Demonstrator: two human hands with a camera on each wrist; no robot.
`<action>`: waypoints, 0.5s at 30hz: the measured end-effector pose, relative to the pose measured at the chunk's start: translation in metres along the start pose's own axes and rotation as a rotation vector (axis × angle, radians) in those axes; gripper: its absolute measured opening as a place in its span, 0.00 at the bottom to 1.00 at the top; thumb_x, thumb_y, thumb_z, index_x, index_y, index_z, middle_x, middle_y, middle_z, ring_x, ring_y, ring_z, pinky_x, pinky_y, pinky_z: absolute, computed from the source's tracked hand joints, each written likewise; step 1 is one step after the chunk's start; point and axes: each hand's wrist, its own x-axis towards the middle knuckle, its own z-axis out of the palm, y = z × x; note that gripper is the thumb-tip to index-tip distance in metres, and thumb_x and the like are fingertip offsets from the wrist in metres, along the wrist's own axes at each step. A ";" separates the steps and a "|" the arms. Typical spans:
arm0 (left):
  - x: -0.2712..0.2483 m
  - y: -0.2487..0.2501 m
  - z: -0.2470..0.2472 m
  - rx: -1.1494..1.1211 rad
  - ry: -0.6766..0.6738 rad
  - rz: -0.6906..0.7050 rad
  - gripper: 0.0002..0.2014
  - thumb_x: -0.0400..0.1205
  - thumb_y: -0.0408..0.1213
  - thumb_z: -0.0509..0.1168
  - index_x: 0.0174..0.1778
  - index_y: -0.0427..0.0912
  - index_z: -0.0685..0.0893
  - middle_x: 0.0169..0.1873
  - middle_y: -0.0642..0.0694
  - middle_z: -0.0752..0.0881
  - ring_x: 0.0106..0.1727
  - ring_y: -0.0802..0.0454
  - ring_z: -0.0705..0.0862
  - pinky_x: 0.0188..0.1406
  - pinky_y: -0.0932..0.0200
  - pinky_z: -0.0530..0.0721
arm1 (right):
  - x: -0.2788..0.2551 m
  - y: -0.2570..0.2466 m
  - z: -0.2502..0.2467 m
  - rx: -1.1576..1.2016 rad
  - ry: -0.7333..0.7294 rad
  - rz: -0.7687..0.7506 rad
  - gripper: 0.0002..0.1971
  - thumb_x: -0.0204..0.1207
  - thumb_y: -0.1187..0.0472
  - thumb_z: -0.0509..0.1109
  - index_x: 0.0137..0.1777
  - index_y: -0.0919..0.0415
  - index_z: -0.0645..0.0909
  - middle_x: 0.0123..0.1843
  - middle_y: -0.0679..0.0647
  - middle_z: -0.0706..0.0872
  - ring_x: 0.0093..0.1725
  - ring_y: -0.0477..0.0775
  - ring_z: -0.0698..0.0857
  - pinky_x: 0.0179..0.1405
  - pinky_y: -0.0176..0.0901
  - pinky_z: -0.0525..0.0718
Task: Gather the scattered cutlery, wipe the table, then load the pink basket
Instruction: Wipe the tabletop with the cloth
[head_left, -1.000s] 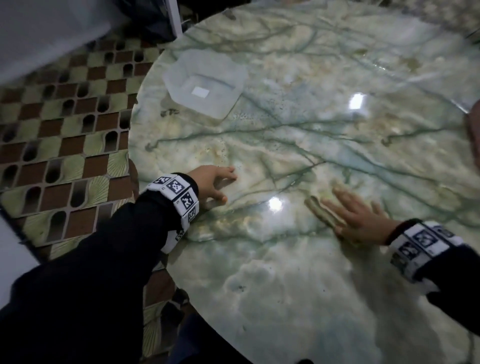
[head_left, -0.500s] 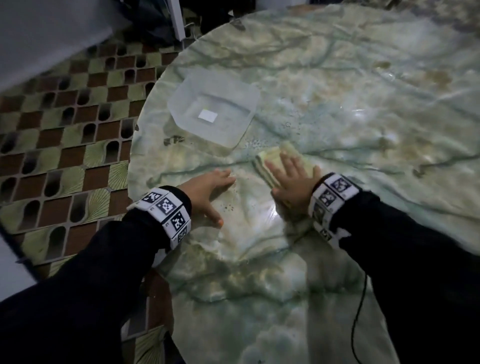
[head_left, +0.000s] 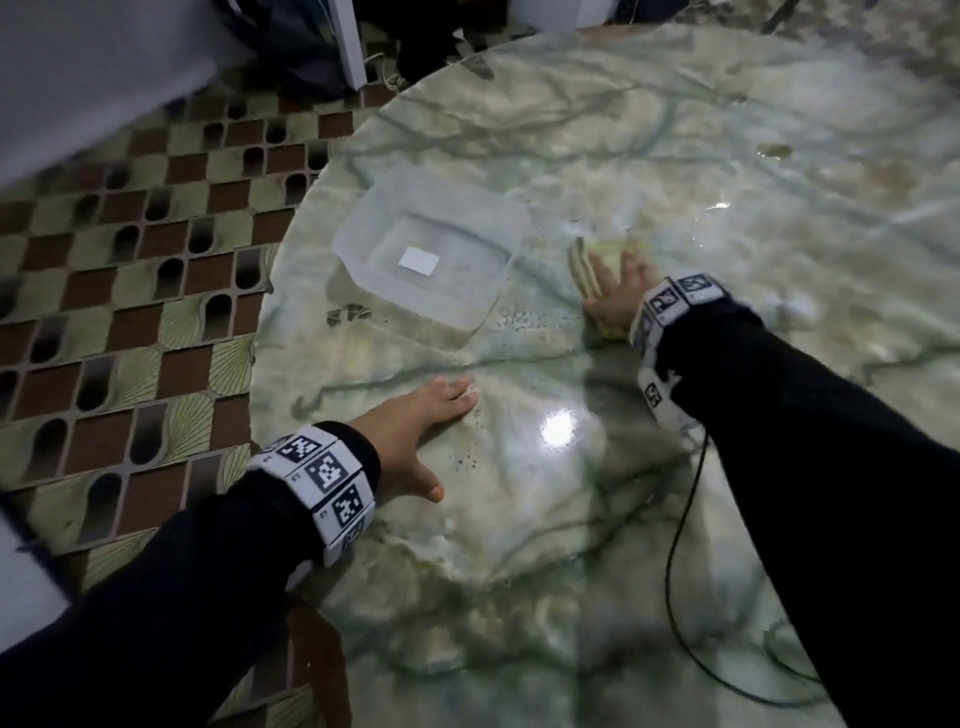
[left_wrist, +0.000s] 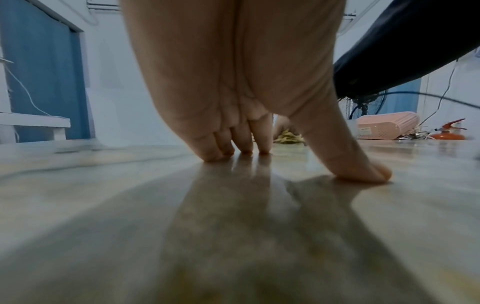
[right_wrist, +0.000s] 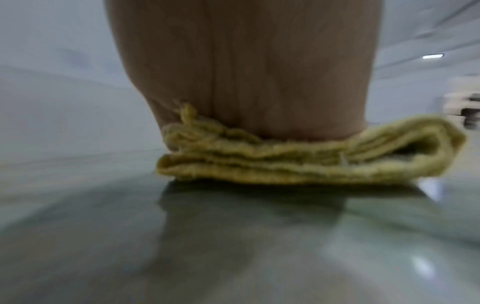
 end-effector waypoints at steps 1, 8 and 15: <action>0.000 0.000 0.000 0.006 0.002 -0.003 0.55 0.64 0.39 0.81 0.82 0.50 0.52 0.82 0.56 0.47 0.82 0.59 0.44 0.76 0.66 0.43 | -0.011 -0.020 0.005 0.006 -0.012 -0.065 0.33 0.83 0.47 0.54 0.83 0.46 0.41 0.84 0.59 0.37 0.83 0.67 0.42 0.79 0.65 0.46; 0.001 -0.002 0.001 -0.011 0.000 0.008 0.55 0.64 0.39 0.81 0.82 0.50 0.52 0.82 0.55 0.46 0.82 0.58 0.44 0.77 0.65 0.44 | -0.075 0.026 0.023 -0.202 -0.300 -0.223 0.32 0.85 0.49 0.51 0.81 0.41 0.35 0.82 0.47 0.28 0.82 0.55 0.34 0.77 0.67 0.42; 0.002 -0.007 0.004 -0.040 0.012 0.016 0.55 0.65 0.39 0.80 0.81 0.53 0.50 0.81 0.59 0.45 0.81 0.62 0.42 0.76 0.68 0.42 | 0.023 0.036 -0.030 -0.027 0.008 0.117 0.33 0.85 0.49 0.54 0.83 0.52 0.40 0.84 0.65 0.40 0.82 0.70 0.46 0.79 0.61 0.50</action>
